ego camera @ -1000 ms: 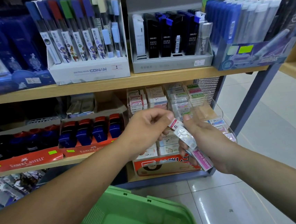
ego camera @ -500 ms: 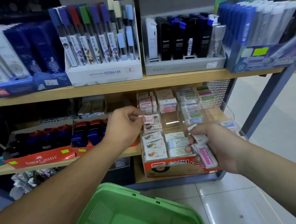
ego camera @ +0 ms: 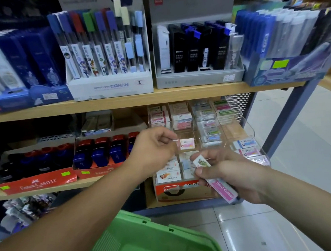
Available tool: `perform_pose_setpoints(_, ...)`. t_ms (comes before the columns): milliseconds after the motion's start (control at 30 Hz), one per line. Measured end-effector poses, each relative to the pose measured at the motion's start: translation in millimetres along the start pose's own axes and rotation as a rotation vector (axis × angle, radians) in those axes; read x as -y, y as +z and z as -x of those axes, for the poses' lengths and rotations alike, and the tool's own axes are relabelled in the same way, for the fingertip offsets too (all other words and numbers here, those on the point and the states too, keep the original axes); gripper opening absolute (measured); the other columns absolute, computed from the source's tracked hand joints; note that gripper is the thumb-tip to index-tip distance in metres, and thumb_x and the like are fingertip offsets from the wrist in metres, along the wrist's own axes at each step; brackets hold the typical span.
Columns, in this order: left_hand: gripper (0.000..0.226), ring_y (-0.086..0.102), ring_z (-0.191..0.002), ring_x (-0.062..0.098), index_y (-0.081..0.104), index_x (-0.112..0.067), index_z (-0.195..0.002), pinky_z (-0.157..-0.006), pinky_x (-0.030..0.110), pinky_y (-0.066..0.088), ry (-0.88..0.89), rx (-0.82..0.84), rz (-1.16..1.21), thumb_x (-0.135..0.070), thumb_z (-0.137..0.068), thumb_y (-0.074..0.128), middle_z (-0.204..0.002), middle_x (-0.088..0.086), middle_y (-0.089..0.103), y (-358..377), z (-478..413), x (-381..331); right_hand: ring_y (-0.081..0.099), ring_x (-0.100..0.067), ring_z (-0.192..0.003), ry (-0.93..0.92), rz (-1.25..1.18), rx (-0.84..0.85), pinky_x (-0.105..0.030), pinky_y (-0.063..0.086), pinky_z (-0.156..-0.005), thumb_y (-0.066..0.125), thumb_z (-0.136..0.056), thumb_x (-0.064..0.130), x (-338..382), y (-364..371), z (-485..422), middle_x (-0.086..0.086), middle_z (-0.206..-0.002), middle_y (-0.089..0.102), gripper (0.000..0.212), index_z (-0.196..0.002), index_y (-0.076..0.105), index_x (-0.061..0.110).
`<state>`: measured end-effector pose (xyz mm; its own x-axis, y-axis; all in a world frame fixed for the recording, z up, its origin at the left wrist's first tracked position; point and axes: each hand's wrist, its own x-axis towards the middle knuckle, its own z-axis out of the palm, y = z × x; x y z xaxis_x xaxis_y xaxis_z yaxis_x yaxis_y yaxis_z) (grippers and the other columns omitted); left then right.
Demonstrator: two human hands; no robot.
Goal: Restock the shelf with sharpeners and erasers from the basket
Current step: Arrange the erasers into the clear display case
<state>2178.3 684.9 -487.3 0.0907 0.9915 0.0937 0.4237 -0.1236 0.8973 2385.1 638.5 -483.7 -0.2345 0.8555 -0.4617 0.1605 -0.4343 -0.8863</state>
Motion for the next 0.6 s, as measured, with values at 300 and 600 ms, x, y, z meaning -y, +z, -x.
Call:
perform_pose_setpoints(300, 0.010, 0.067, -0.081, 0.020, 0.077, -0.013, -0.098, -0.074, 0.027, 0.061, 0.040, 0.092, 0.019, -0.012, -0.089, 0.080, -0.094, 0.013, 0.073, 69.7, -14.1, -38.8, 0.078, -0.023, -0.066, -0.150, -0.115, -0.569, -0.036, 0.061, -0.059, 0.068, -0.097, 0.005, 0.4, -72.3, 33.3, -0.007, -0.091, 0.079, 0.017, -0.110, 0.067, 0.016)
perform_pose_setpoints(600, 0.011, 0.069, -0.075, 0.014, 0.076, -0.017, -0.101, -0.061, 0.019, 0.056, -0.027, 0.019, -0.108, -0.013, -0.091, 0.077, -0.088, 0.006, 0.075, 71.8, -50.1, -35.2, 0.077, -0.014, -0.065, -0.268, -0.098, -0.543, -0.025, 0.057, -0.047, 0.069, -0.097, 0.009, -16.4, -80.3, 25.6, 0.014, -0.071, 0.075, 0.016, -0.100, 0.066, 0.024)
